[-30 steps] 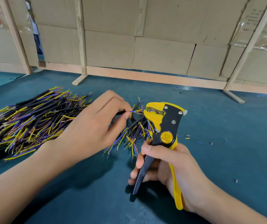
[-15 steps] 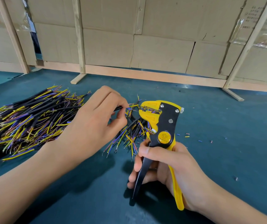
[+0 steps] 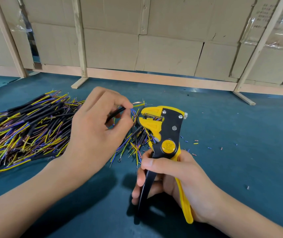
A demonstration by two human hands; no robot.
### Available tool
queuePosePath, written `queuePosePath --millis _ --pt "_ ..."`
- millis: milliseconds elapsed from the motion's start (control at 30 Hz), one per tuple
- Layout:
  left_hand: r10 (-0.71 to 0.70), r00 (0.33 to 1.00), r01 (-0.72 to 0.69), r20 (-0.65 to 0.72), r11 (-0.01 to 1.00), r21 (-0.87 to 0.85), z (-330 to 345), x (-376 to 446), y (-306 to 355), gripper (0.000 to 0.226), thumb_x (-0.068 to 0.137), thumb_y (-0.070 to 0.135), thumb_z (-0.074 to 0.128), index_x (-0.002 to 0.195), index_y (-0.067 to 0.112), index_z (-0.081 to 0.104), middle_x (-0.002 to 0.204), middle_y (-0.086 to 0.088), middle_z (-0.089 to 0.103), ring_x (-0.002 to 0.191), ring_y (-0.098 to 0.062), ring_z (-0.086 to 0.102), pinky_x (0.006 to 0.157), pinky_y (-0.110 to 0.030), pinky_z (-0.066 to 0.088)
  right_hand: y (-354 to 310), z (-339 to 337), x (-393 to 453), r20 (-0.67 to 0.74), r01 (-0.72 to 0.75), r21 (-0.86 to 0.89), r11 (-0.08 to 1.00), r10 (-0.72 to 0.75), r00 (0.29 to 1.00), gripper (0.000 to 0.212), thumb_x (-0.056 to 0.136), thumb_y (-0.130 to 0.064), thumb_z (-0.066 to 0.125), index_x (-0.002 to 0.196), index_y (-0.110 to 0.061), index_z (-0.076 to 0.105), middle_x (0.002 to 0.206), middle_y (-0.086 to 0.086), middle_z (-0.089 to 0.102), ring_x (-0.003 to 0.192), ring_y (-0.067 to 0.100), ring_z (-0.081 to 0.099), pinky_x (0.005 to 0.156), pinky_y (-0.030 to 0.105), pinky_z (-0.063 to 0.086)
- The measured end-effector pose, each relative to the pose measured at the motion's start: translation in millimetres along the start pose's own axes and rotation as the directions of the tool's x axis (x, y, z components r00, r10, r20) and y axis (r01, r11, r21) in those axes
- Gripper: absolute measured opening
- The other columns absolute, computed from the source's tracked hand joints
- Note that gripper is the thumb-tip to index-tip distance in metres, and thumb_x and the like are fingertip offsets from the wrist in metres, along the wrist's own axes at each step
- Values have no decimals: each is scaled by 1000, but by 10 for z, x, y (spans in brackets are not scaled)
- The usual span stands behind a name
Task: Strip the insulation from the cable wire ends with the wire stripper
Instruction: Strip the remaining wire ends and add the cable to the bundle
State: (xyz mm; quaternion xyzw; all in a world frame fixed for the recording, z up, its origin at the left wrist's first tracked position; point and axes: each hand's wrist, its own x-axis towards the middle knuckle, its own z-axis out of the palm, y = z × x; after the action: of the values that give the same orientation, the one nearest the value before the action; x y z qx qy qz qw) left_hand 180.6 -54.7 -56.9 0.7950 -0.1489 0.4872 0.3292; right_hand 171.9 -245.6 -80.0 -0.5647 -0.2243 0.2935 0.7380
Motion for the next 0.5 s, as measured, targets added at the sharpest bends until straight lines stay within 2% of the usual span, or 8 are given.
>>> queuePosePath --millis 100,233,333,500 --pt "-69 996 68 -57 998 -13 -18 23 -4 10 89 10 66 94 19 65 90 4 55 86 -4 54 69 -31 50 -8 -6 4 0 1 -2 1000 -1 1000 8 90 -18 68 87 -12 65 79 17 65 73 40 68 74 52 57" --pt "47 999 -48 -17 998 -29 -12 -11 23 7 90 3 68 94 8 69 94 1 55 87 -6 56 72 -32 50 6 -13 0 -9 -9 8 1000 9 1000 8 91 -16 67 88 -10 65 79 17 65 73 40 68 76 56 57" --pt "97 995 -97 -4 995 9 27 -44 65 8 87 -2 70 91 5 71 95 -3 58 82 -13 57 74 -26 46 8 -15 -1 -2 -6 14 1000 6 1000 8 90 -17 67 88 -10 65 79 17 66 72 40 68 76 56 58" --pt "94 996 -94 1 994 50 51 -75 91 6 88 -3 70 92 2 72 94 -9 63 85 -10 57 80 -13 43 7 -17 -3 8 2 14 1000 -2 1000 10 89 -19 69 88 -10 65 79 18 66 72 39 69 75 55 58"
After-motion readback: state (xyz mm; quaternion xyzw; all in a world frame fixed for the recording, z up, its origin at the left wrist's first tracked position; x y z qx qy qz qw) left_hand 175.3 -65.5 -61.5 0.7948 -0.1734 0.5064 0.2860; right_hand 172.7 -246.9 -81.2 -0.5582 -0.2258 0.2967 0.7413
